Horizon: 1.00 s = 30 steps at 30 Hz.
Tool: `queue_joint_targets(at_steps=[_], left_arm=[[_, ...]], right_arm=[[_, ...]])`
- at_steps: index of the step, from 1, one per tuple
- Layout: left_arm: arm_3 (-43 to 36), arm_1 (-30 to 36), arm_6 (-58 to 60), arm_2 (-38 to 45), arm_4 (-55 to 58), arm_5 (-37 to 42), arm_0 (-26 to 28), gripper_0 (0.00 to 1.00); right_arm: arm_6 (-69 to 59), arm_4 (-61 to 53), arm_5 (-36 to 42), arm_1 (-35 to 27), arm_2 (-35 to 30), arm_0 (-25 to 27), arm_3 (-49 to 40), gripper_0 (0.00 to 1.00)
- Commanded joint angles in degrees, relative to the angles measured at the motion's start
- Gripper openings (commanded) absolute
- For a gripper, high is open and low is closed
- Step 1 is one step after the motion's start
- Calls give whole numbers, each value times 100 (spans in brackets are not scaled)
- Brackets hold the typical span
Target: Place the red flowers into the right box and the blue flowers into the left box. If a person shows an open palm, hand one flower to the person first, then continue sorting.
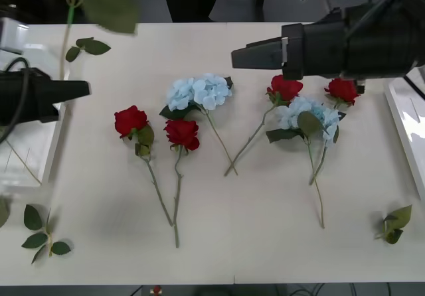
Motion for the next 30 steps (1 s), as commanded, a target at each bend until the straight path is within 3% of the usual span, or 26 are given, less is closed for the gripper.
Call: queue_joint_targets(at_steps=[1, 7, 12, 23, 30], left_arm=[[-174, 501, 135, 717, -737, 342, 109, 0], [-60, 1081, 214, 1376, -1976, 316, 373, 0], [591, 1468, 249, 1772, -2706, 219, 575, 0], [1760, 1688, 232, 1561, -3927, -783, 646, 0], [2849, 1688, 267, 928, -4191, -1486, 92, 0]], right_arm=[[-679, 436, 317, -682, -285, -106, -133, 100], [-1637, 1112, 1082, -1438, -303, -106, 104, 100], [-2367, 1886, 1803, -1807, -294, -115, 729, 100], [-3281, 3600, 2137, -1702, -39, -247, 1520, 100], [-4036, 4470, 1978, -1473, 550, -624, 1977, 100]])
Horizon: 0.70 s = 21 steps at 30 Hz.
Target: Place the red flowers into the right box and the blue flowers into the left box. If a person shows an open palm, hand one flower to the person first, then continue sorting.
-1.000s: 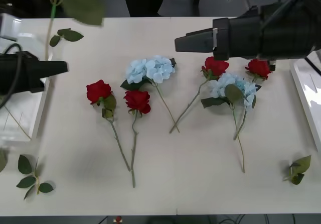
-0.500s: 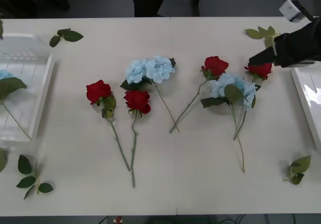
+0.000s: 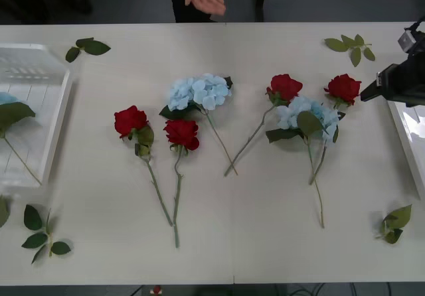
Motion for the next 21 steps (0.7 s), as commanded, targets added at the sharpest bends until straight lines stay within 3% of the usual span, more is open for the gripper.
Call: queue_joint_targets(at_steps=[1, 8, 12, 15, 16, 21], left_arm=[[624, 186, 244, -323, -41, -421, -475, 0], [1354, 186, 226, -885, 21, -1326, -633, 0], [1398, 186, 156, -956, 135, -1388, -633, 1], [1398, 186, 77, -956, 205, -1370, -624, 22], [1398, 186, 50, -938, 267, -1317, -624, 33], [1239, 195, -240, -648, 469, -764, -624, 57]], right_arm=[[-548, 342, -154, 263, 176, -381, 238, 100], [-627, 1431, -383, 764, 229, -495, 721, 100], [-653, 1897, -541, 983, 229, -495, 923, 100], [-680, 2249, -612, 1150, 229, -495, 1073, 100], [-689, 2389, -647, 1238, 238, -487, 1134, 100], [-724, 2846, -840, 1528, 247, -487, 1424, 100]])
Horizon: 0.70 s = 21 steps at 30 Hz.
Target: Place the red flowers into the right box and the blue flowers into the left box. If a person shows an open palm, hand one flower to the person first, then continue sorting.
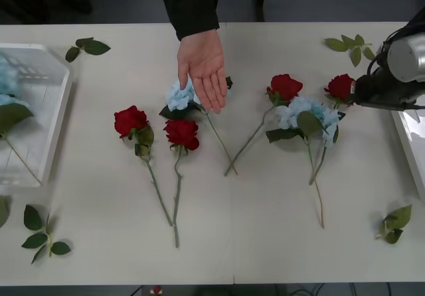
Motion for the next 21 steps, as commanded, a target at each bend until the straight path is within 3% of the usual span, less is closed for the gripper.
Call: queue_joint_targets(at_steps=[1, 9, 21], left_arm=[[-304, 230, -303, 447, 214, 623, -44, 63], [-1095, 485, -136, 605, 513, 1906, -44, 69], [-1104, 485, -118, 632, 478, 1915, -18, 71]], right_arm=[[-341, 416, -174, 214, -67, -144, 207, 100], [-358, 767, -438, 575, -41, -135, 620, 100], [-446, 978, -763, 1102, 47, -135, 1103, 99]])
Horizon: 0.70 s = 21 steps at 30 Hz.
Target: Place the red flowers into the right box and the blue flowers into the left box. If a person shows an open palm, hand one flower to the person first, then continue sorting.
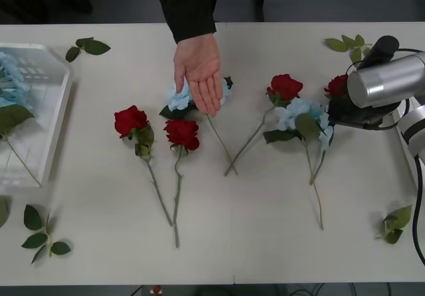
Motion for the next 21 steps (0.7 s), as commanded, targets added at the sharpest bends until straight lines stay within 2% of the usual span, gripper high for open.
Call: queue_joint_targets(at_steps=[1, 10, 18, 20, 21], left_arm=[[-112, 217, 28, 26, -13, 4, -18, 71], [-112, 217, 11, 43, -22, -13, -10, 73], [-112, 217, 2, 43, -22, -13, -10, 96], [-112, 217, -7, 43, -31, -31, -10, 100], [-112, 217, -7, 43, -31, -40, -10, 100]], right_arm=[[-310, 62, -11, 85, 54, -135, -27, 98], [-433, -8, -169, 164, 300, -126, 17, 89], [-495, -149, -415, 164, 414, -135, 184, 83], [-495, -175, -415, 155, 414, -126, 184, 76], [-504, -184, -415, 155, 414, -135, 184, 63]])
